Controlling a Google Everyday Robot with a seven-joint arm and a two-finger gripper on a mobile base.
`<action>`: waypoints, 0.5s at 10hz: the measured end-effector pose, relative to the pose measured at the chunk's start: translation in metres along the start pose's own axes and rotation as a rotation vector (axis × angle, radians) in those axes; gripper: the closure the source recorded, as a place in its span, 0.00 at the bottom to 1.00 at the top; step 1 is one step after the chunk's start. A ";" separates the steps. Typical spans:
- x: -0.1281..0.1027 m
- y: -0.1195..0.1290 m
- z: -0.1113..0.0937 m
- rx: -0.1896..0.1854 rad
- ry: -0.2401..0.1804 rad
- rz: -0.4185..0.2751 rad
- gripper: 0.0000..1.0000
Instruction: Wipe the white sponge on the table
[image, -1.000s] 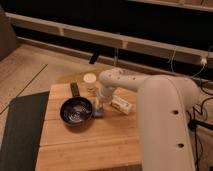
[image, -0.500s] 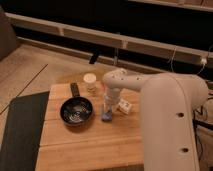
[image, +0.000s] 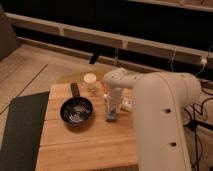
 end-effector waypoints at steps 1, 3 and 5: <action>-0.009 0.003 0.000 0.001 -0.010 -0.016 1.00; -0.035 0.020 0.001 -0.017 -0.037 -0.067 1.00; -0.056 0.043 -0.001 -0.061 -0.069 -0.112 1.00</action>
